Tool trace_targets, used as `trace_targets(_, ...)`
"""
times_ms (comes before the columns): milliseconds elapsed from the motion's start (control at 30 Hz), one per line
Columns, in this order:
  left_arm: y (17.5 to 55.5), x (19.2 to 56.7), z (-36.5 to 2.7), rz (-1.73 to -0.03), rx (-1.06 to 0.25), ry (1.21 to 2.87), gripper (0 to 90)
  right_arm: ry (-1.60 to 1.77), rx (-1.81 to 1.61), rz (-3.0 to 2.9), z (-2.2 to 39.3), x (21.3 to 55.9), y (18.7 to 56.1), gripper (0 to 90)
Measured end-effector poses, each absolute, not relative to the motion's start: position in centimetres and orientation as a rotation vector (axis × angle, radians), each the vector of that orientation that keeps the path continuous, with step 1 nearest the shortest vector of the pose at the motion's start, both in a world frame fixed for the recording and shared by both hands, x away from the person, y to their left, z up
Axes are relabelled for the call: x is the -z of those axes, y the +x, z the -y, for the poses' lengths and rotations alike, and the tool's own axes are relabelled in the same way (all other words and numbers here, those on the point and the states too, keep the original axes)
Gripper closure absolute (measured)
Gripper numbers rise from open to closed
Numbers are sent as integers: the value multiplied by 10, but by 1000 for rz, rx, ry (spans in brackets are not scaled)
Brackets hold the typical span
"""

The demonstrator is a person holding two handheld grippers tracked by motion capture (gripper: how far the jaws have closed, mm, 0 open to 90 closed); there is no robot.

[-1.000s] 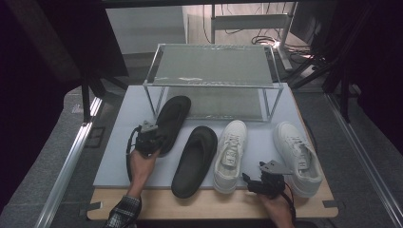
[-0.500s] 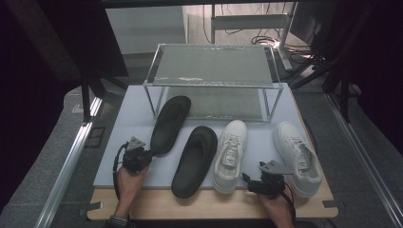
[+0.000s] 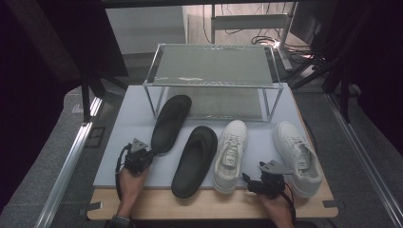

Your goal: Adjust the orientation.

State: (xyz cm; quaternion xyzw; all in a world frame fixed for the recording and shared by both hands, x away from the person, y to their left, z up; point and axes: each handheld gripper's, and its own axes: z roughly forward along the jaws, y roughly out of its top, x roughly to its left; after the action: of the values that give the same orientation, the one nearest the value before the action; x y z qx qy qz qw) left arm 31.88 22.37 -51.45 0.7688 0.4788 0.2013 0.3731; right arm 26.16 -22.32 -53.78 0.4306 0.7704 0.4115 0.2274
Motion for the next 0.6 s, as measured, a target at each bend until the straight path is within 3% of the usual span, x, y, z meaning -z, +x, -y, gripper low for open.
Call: trace_targets(600, 343, 518, -206, -1232, -533, 1938, 900, 1186, -1134, -2123, 223, 538, 262, 179)
